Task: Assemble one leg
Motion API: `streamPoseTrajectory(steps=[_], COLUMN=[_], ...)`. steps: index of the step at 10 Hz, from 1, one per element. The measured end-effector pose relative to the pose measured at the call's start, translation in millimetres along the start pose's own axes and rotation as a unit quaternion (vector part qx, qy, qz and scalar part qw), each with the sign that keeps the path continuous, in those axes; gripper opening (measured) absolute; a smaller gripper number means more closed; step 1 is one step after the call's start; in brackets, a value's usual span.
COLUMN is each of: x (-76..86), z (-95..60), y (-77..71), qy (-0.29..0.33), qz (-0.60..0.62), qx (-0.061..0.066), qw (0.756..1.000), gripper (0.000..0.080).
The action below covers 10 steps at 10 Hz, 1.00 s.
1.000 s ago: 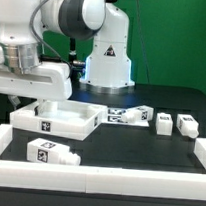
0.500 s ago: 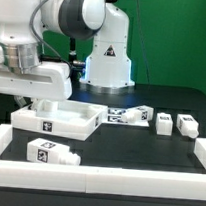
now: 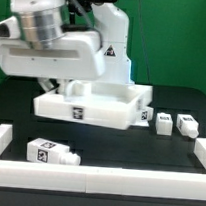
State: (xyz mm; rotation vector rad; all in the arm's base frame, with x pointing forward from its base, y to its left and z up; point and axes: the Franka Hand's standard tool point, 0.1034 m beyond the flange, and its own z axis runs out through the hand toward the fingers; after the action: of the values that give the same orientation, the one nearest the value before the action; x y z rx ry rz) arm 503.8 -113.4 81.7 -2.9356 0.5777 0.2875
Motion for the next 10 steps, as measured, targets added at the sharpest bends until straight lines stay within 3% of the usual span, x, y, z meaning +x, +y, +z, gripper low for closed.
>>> streamPoseTrajectory(steps=[2,8,10], x=[12.2,11.8,18.3], z=[20.2,24.1,22.7], y=[-35.6,-33.4,-52.7], qy=[-0.010,-0.012,0.006], qz=[-0.026,-0.038,-0.121], qx=[-0.003,-0.007,-0.026], qw=[1.000,0.999,0.992], gripper=[0.0054,0.0054,0.0054])
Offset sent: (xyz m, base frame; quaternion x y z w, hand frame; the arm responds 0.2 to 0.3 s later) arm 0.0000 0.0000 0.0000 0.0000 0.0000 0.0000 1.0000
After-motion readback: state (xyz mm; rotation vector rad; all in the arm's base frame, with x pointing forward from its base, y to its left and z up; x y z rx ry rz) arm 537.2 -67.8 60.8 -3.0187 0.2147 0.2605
